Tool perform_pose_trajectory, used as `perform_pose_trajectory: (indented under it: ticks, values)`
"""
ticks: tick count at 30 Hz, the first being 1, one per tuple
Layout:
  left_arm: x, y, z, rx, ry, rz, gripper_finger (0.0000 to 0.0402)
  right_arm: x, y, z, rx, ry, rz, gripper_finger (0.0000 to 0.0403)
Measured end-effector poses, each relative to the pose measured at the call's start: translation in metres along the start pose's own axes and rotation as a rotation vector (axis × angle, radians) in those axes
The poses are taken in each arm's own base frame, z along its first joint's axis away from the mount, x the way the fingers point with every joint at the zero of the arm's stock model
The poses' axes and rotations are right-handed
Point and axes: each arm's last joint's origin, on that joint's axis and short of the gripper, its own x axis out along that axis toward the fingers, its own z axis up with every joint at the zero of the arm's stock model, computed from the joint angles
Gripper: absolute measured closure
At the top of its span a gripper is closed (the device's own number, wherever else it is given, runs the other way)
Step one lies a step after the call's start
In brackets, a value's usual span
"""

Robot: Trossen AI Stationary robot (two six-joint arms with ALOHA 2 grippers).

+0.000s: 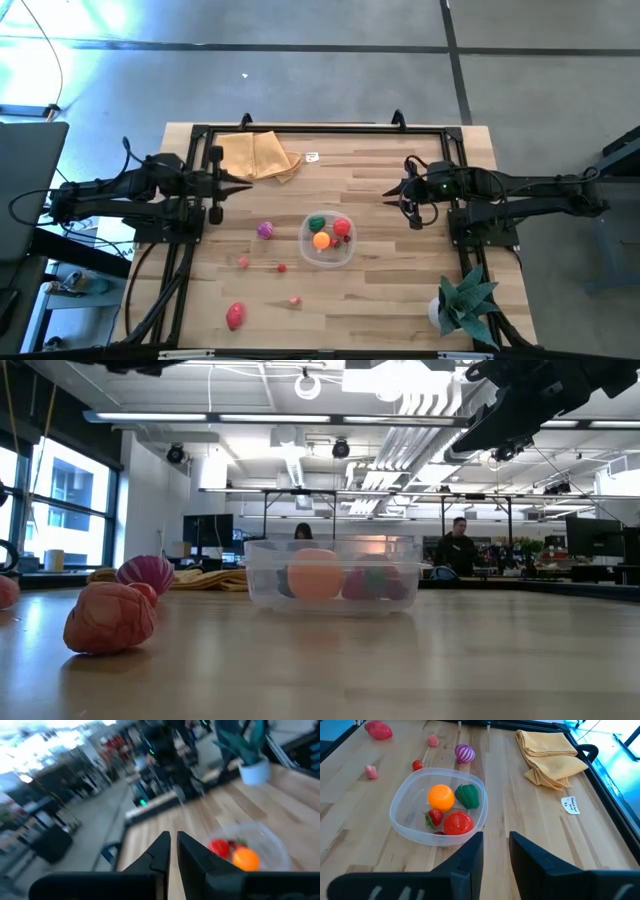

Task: Pick and placing Produce into tupperware
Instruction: Put the violet onion into the transparent bin

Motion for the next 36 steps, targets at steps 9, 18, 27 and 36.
perform_pose_trajectory:
  ticks: [9, 18, 27, 36]
  values:
    - [0.0, 0.004, 0.003, -0.013, -0.008, 0.08, 0.0378, 0.0, 0.0, 0.0, 0.0, 0.0, 0.0, 0.032]
    - [0.0, 0.002, -0.01, -0.171, 0.186, 0.186, 0.0378, 0.0, 0.0, 0.0, 0.0, 0.0, 0.0, 0.032]
    - [-0.007, 0.019, 0.012, -0.433, 0.572, 0.262, 0.0378, 0.0, 0.0, 0.0, 0.0, 0.0, 0.0, 0.032]
    - [0.039, 0.021, 0.013, -0.533, 1.129, 0.228, 0.0378, 0.0, 0.0, 0.0, 0.0, 0.0, 0.0, 0.032]
